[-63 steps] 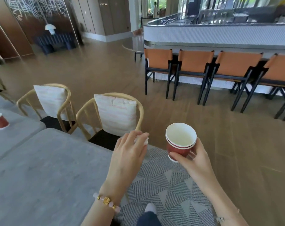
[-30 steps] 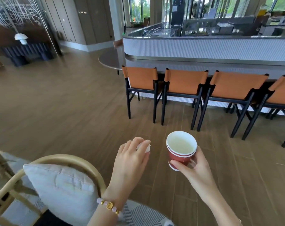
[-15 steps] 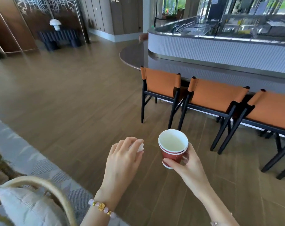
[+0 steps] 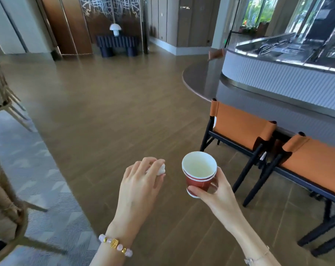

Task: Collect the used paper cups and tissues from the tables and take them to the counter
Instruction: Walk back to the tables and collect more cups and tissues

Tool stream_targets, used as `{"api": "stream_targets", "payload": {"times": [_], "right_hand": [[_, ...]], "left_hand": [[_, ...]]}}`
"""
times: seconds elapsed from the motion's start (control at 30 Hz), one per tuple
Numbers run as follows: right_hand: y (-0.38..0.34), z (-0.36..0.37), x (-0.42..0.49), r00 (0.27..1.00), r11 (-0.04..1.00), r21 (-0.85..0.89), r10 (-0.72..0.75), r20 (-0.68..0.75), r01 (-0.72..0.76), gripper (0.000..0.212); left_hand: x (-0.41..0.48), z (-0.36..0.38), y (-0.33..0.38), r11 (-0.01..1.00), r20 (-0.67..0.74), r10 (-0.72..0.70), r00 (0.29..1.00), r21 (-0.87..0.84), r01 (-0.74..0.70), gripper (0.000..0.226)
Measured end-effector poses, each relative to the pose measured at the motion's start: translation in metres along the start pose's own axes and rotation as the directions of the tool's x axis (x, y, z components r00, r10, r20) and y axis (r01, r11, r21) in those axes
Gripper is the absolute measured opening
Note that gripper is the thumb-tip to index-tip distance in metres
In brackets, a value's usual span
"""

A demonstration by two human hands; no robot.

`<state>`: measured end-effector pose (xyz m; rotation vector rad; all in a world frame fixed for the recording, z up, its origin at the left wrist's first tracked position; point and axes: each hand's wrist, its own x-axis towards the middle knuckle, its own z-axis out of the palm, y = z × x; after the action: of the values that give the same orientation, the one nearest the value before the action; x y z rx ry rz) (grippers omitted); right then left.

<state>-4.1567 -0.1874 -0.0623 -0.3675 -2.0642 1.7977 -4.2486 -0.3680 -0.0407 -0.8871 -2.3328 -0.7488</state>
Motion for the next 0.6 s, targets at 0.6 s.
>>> {"api": "stream_targets", "payload": {"times": [0.6], "right_hand": [[0.029, 0.198, 0.307, 0.879, 0.998, 0.067, -0.049, 0.474, 0.019, 0.061]], "left_hand": [[0.140, 0.043, -0.223, 0.879, -0.188, -0.321, 0.928, 0.305, 0.366, 0.033]]}}
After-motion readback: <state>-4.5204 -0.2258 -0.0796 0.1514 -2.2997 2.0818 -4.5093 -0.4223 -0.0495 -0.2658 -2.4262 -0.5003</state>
